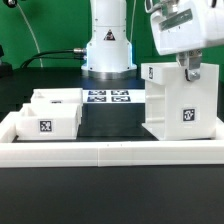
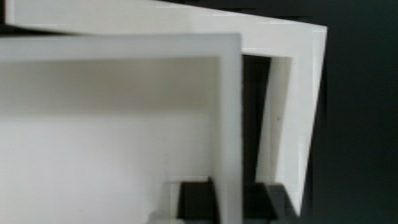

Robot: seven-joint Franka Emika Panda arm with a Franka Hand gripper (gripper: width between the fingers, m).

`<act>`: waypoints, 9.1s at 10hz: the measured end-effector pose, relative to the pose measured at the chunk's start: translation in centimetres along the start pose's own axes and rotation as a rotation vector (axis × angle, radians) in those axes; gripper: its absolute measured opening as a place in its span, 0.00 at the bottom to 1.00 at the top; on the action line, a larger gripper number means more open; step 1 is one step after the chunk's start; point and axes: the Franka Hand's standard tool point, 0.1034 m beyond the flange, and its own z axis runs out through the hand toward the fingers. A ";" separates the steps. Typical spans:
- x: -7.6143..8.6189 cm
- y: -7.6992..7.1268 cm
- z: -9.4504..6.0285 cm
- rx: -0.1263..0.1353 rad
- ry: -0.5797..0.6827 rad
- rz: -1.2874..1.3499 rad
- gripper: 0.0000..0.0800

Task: Assemble drawer

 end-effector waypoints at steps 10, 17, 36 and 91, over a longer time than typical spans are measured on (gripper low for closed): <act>0.8 -3.3 1.7 -0.024 -0.035 0.148 0.06; 0.8 -5.3 1.9 -0.020 -0.037 0.147 0.32; 3.7 -2.0 -2.8 -0.032 -0.063 -0.722 0.81; 20.0 12.1 4.7 -0.258 0.021 -1.461 0.05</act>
Offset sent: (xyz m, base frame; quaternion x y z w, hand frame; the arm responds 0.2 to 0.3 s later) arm 0.0053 -0.0043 -0.0219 -0.0113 0.0107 0.0920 0.9956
